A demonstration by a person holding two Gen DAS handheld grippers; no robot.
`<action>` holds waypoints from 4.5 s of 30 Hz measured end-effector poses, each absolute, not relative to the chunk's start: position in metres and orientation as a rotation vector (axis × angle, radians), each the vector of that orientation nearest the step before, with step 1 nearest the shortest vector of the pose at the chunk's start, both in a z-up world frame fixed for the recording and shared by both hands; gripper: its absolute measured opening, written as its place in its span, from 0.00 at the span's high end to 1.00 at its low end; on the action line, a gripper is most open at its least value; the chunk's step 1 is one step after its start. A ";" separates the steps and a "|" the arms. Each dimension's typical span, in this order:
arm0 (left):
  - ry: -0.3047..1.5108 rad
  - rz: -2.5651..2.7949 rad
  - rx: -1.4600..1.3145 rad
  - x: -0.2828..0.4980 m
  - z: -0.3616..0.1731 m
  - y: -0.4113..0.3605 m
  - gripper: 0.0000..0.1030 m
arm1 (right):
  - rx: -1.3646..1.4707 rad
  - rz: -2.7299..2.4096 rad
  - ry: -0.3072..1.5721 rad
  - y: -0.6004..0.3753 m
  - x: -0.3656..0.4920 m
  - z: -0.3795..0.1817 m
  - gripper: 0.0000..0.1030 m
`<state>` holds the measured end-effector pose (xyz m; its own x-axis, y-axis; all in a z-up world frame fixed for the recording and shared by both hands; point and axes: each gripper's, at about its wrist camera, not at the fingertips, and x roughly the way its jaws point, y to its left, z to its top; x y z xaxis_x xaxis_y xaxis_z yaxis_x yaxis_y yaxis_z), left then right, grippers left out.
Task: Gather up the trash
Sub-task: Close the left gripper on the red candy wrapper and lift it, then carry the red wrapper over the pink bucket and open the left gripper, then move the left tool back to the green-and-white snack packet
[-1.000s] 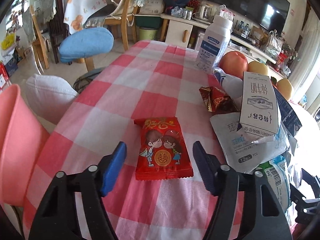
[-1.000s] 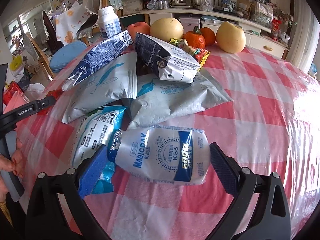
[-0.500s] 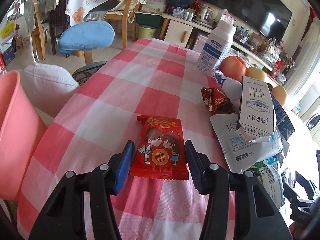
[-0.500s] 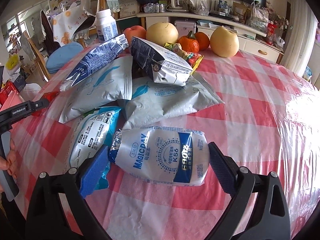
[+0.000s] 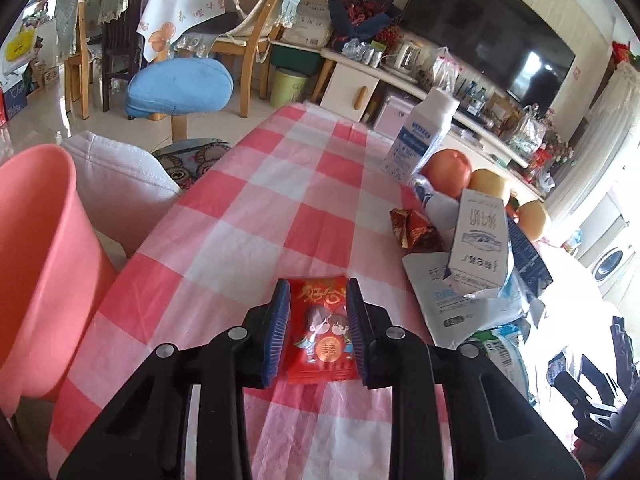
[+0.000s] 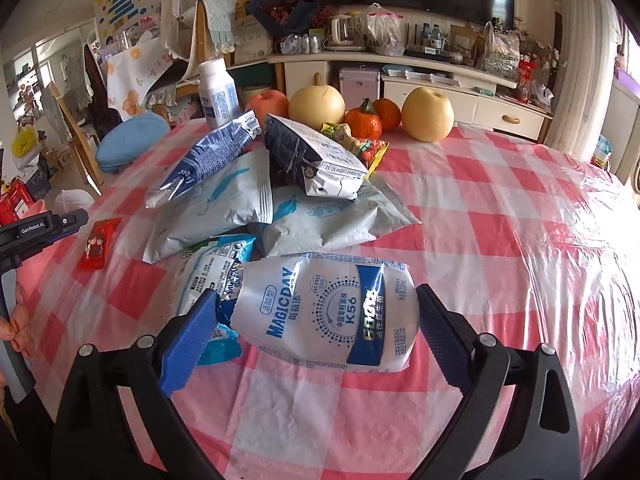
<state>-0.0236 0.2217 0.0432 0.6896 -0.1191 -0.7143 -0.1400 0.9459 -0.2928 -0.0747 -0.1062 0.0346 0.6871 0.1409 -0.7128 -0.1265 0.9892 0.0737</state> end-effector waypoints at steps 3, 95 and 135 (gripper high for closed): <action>0.874 -0.031 -0.359 -0.022 0.033 0.223 0.71 | 0.010 0.133 0.806 -0.103 -0.078 0.033 0.07; 0.395 0.264 -0.256 -0.102 0.113 0.338 0.07 | -0.283 0.487 0.515 0.123 -0.118 0.083 0.04; 0.603 0.005 -0.135 -0.075 0.069 0.203 0.07 | -0.051 0.299 0.561 -0.054 -0.103 0.086 0.04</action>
